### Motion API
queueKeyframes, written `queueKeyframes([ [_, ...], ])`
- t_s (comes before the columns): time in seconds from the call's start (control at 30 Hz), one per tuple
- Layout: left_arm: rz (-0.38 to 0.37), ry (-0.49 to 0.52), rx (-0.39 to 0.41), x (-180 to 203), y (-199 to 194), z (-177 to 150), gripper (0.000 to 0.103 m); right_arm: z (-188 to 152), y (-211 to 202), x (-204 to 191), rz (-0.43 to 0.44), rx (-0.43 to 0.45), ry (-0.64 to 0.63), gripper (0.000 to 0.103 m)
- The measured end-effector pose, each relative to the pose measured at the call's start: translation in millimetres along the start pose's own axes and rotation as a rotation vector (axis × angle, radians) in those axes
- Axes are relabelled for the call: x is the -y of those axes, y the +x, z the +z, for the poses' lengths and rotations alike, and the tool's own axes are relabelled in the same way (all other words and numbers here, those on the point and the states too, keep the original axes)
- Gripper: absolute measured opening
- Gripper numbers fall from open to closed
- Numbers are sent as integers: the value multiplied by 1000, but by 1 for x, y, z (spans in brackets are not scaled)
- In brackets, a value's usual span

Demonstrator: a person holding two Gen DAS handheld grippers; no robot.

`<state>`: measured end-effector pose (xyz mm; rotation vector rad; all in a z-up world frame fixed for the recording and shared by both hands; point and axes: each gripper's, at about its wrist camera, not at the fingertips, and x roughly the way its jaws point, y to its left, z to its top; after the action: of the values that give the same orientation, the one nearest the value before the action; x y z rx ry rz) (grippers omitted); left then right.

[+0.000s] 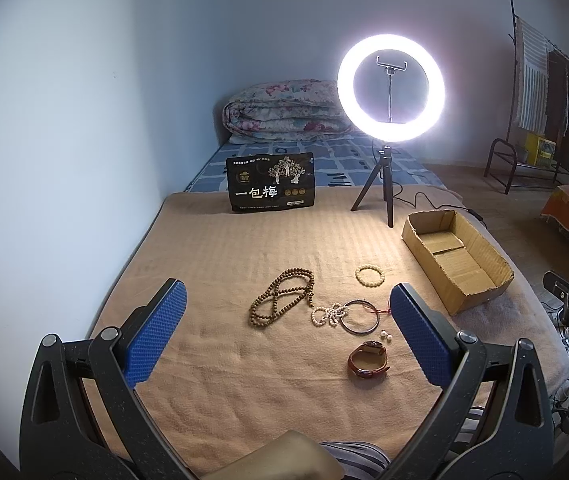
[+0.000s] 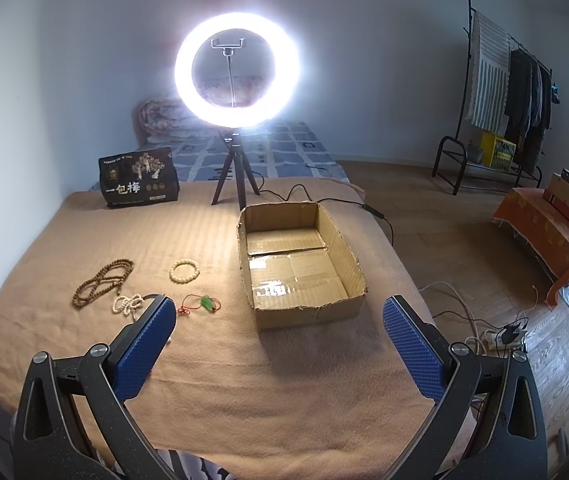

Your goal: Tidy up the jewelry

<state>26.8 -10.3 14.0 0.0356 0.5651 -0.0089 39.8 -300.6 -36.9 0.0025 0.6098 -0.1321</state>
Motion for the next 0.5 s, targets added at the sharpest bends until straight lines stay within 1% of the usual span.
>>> queueKeyframes([
  [0.5, 1, -3, -12, 3, 3, -4, 103, 0, 8, -3, 4, -19, -8, 103],
])
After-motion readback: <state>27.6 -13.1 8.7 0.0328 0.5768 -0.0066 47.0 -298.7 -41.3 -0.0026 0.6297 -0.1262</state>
